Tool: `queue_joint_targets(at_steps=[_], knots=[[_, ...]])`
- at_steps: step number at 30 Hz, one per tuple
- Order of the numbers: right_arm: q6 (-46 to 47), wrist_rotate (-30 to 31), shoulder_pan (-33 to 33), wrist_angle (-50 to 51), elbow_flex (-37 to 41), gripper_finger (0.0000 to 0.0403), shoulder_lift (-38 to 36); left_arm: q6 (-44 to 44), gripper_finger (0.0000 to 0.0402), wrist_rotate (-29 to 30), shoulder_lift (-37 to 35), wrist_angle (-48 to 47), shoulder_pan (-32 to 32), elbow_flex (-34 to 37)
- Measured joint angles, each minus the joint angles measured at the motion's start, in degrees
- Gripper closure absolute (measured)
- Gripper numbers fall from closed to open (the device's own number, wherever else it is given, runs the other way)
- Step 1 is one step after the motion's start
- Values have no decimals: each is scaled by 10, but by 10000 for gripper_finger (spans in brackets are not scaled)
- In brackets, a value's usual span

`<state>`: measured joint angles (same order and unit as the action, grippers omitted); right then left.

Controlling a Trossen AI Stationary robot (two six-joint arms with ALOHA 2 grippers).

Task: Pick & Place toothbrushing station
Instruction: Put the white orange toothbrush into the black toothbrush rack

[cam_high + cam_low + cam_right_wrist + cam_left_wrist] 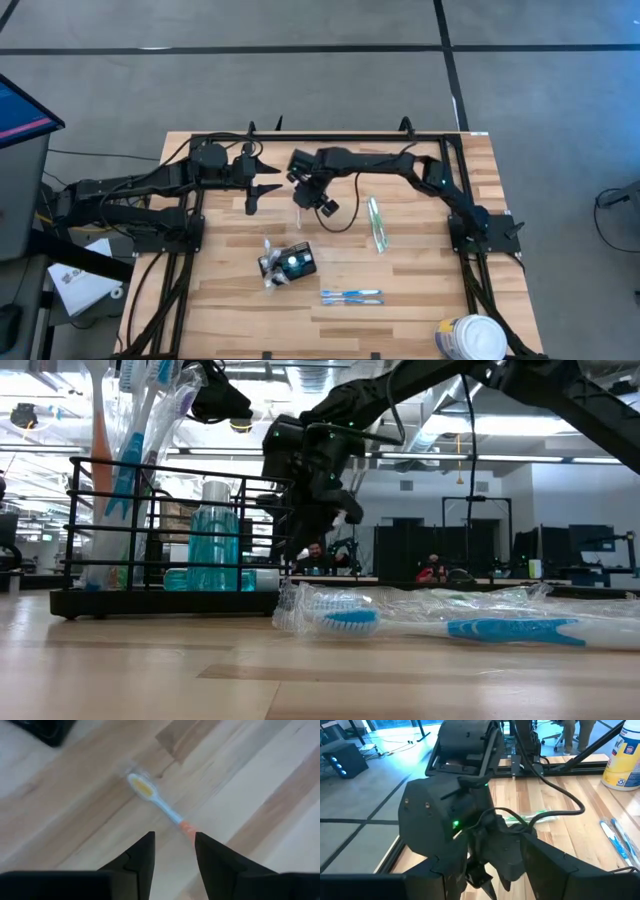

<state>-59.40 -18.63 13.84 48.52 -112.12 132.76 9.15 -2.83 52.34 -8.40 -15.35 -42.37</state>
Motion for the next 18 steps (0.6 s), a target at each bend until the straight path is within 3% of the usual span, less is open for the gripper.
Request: queue_joint_targets(at_steps=[18], knots=[[-66, 24, -8, -55, -1, 206, 7, 0, 224, 0, 0, 5, 0, 0]])
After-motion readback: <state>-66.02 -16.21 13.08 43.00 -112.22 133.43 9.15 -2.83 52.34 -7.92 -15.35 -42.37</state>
